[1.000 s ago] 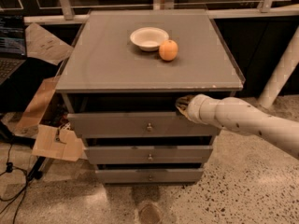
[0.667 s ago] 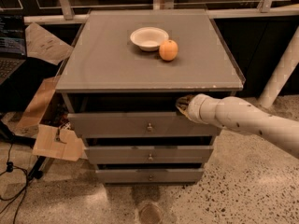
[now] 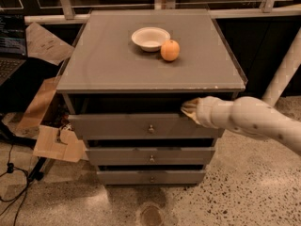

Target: Open top drawer

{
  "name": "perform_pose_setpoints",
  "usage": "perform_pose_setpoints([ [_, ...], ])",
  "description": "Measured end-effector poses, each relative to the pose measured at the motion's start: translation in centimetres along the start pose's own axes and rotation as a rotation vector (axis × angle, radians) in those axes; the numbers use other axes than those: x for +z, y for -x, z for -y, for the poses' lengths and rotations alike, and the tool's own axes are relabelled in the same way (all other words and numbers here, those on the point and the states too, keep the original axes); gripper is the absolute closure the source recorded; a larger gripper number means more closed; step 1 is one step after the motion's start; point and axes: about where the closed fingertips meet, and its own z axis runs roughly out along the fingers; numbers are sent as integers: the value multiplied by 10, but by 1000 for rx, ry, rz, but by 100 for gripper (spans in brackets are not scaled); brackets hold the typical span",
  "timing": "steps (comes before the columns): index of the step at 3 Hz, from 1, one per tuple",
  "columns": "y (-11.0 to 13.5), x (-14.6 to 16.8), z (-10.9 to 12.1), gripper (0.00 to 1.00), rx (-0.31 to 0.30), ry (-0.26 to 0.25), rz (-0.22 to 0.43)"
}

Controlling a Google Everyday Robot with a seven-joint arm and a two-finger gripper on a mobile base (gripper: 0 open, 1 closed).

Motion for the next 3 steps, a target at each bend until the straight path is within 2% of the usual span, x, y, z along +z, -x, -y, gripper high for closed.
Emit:
perform_pose_setpoints([
  [1,-16,-55,-28,100,113,152,34],
  [2,-16,-55,-28,100,113,152,34],
  [3,-3,-40,-5,100,87,99,71],
])
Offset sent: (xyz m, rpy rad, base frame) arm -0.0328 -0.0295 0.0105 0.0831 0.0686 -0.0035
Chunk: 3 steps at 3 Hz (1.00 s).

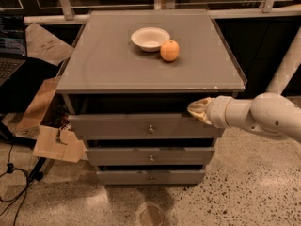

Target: Open top drawer

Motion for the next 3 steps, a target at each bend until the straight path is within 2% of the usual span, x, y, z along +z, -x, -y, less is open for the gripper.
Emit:
perform_pose_setpoints([
  [1,13,10,25,100,-31,-52,26],
  [3,9,12,23,100,-31,-52,26],
])
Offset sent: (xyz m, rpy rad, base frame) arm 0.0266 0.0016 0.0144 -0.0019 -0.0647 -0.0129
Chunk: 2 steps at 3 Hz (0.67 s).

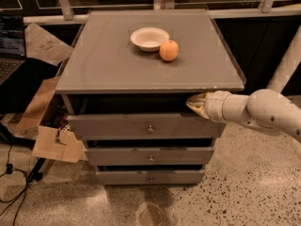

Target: Open top drawer

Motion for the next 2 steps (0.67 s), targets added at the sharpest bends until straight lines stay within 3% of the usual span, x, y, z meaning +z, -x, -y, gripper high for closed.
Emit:
perform_pose_setpoints([
  [1,0,0,0,100,0,0,0],
  [2,-22,18,-15,100,67,2,-35],
])
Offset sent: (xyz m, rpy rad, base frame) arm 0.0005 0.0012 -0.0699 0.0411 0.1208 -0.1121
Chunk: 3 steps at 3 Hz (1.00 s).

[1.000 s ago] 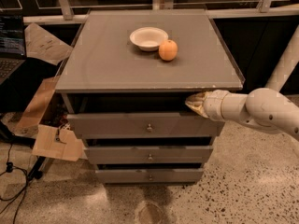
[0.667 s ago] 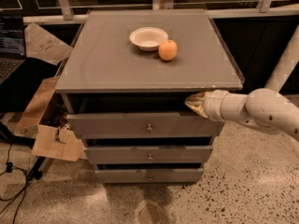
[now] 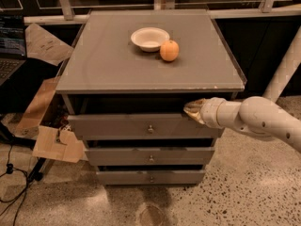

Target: Open top drawer

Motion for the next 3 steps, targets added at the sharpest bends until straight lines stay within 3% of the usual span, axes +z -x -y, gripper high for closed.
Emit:
perform_pose_setpoints([
  [1,0,0,0,100,0,-1,0],
  [3,-19,23,16,100,40,-52,-30],
])
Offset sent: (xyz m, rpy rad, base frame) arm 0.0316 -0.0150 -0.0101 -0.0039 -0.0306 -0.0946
